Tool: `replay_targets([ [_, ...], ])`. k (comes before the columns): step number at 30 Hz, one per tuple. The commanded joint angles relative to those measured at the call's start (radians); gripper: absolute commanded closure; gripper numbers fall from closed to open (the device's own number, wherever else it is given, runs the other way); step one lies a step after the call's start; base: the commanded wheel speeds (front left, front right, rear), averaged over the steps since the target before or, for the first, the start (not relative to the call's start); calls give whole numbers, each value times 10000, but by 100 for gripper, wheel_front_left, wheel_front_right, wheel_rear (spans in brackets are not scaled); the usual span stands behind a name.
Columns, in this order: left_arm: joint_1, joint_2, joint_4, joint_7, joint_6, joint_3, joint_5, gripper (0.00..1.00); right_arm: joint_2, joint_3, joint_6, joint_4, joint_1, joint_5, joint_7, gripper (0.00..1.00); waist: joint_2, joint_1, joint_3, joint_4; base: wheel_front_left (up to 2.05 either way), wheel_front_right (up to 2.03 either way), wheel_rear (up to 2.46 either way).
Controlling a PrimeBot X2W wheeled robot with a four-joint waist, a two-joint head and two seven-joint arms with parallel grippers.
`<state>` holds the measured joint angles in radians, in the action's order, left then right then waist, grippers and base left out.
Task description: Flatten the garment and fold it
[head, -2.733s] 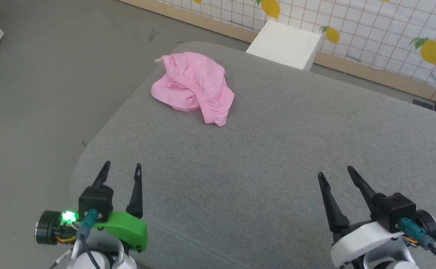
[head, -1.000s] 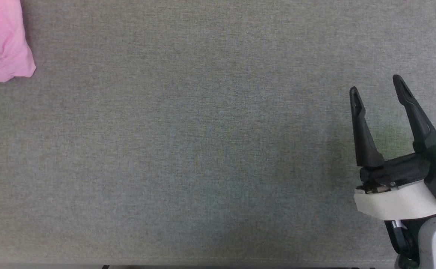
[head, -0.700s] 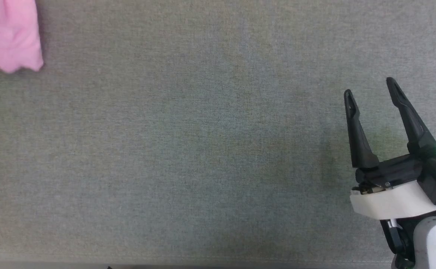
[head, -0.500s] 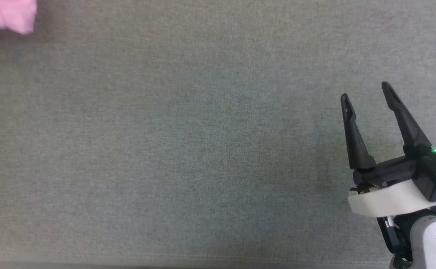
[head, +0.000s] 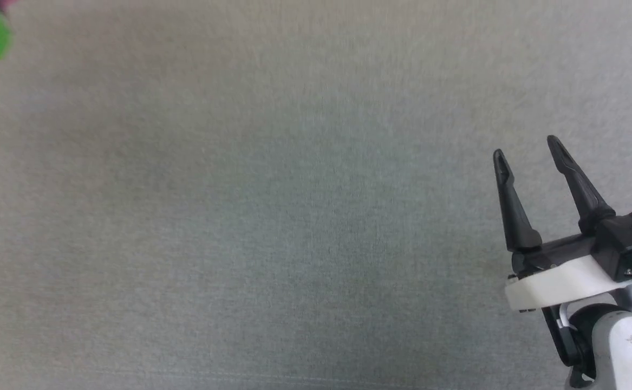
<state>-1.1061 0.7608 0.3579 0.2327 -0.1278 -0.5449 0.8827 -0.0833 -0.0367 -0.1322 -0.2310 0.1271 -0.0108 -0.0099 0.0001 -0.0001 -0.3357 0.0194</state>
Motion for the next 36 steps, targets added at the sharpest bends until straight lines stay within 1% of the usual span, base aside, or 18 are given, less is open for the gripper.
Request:
replay_targets([
  [1, -165, -202, -257, -130, -27, -185, 14, 100, -9, 63, 15, 59, 15, -65, 3, 0, -1, 1, 1018, 33, 0, 0, 0],
  [4, -147, -543, -712, -151, -27, -615, 39, 100, 6, 198, 15, 162, -23, -90, -8, 0, -1, 1, 1328, -92, 0, 0, 0],
  [6, -99, -869, -957, -52, -27, -905, 61, 100, 21, 289, 15, 221, -42, -105, -32, 0, -1, 1, 1476, -225, 0, 0, 0],
  [10, 142, -1517, -1339, 91, 27, -1607, -205, 100, 59, 392, 15, 292, -35, -98, -97, 0, -1, 1, 1566, -653, 0, 0, 0],
  [15, 981, -2689, -1404, -108, 639, -2325, -380, 100, 144, 621, 15, 371, -74, -46, -225, 0, -1, 1, 1390, -1333, 0, 0, 0],
  [18, 1627, -3286, -1235, -427, 1011, -2893, -762, 100, 212, 749, 15, 499, -102, 39, -303, 0, -1, 1, 1187, -1766, 0, 0, 0],
  [20, 2133, -3625, -1000, -554, 1149, -3311, -931, 100, 250, 803, 15, 592, -117, 83, -367, 0, -1, 1, 1092, -1997, 0, 0, 0],
  [23, 2848, -3886, -563, -456, 1152, -4053, -1189, 100, 289, 880, 15, 726, -151, 103, -463, 0, -1, 1, 996, -2227, 0, 0, 0],
  [24, 3116, -3926, -394, -374, 1155, -4276, -1220, 56, 299, 887, 15, 773, -163, 108, -497, 0, -1, 1, 972, -2284, 0, 0, 0],
  [25, 3291, -3939, -272, -340, 1185, -4399, -1246, 0, 306, 894, 15, 808, -173, 113, -523, 0, -1, 1, 960, -2308, 0, 0, 0],
  [28, 3673, -3938, -107, -510, 1310, -4600, -1372, 0, 319, 936, 15, 919, -200, 135, -581, 0, -1, 1, 956, -2291, 0, 0, 0],
  [31, 3784, -3917, -179, -713, 1346, -4607, -1407, 0, 325, 1003, 15, 1040, -261, 166, -578, 0, -1, 1, 1080, -2107, 0, 0, 0],
  [36, 3712, -3791, -566, -1189, 1459, -4246, -1310, 0, 328, 964, 15, 1272, -421, 174, -431, 0, -1, 1, 1571, -1630, 0, 0, 0],
])
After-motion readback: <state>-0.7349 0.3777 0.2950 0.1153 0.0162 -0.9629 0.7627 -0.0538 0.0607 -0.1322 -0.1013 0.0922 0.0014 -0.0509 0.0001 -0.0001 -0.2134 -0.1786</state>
